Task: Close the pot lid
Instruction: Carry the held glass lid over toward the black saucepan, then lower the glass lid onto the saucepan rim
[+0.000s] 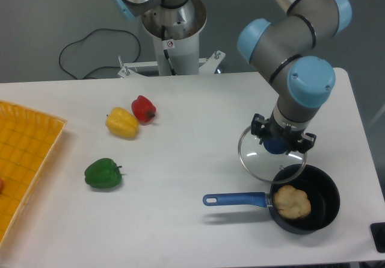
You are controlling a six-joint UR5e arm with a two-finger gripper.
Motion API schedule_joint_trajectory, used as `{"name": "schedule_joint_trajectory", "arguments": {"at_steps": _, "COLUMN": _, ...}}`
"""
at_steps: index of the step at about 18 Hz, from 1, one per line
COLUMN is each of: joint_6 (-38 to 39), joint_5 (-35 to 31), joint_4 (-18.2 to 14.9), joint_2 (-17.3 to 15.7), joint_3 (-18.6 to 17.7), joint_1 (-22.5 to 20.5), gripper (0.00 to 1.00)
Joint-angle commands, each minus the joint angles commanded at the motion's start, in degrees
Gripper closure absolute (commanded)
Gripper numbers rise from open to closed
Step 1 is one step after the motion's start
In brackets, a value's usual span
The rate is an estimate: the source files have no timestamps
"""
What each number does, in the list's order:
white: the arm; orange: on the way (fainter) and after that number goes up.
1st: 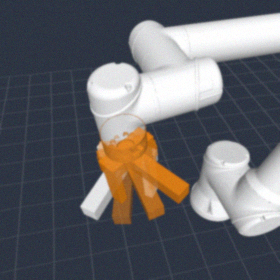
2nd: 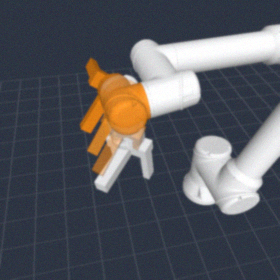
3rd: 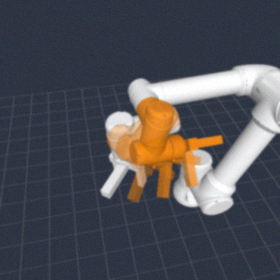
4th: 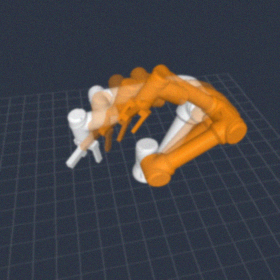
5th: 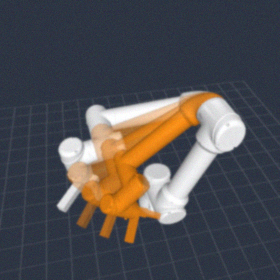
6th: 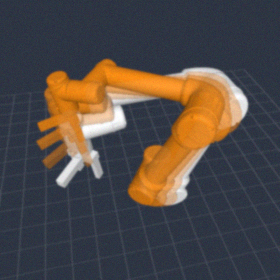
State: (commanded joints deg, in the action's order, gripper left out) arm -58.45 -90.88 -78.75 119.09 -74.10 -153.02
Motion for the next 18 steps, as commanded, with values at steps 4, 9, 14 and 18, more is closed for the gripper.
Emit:
{"name": "schedule_joint_trajectory", "arguments": {"at_steps": 4, "joint_6": 0.0, "joint_5": 0.0, "joint_4": 0.0, "joint_2": 2.5, "joint_3": 3.1, "joint_1": -0.3, "gripper": 0.41}}
{"name": "schedule_joint_trajectory", "arguments": {"at_steps": 9, "joint_6": -0.1, "joint_5": 0.1, "joint_4": -0.1, "joint_2": 4.2, "joint_3": 5.2, "joint_1": -0.9, "gripper": 0.41}}
{"name": "schedule_joint_trajectory", "arguments": {"at_steps": 14, "joint_6": -0.4, "joint_5": -0.1, "joint_4": -0.2, "joint_2": 5.8, "joint_3": 6.7, "joint_1": -1.0, "gripper": 0.41}}
{"name": "schedule_joint_trajectory", "arguments": {"at_steps": 18, "joint_6": -0.4, "joint_5": 0.0, "joint_4": -0.1, "joint_2": 6.2, "joint_3": 6.9, "joint_1": -1.1, "gripper": 0.41}}
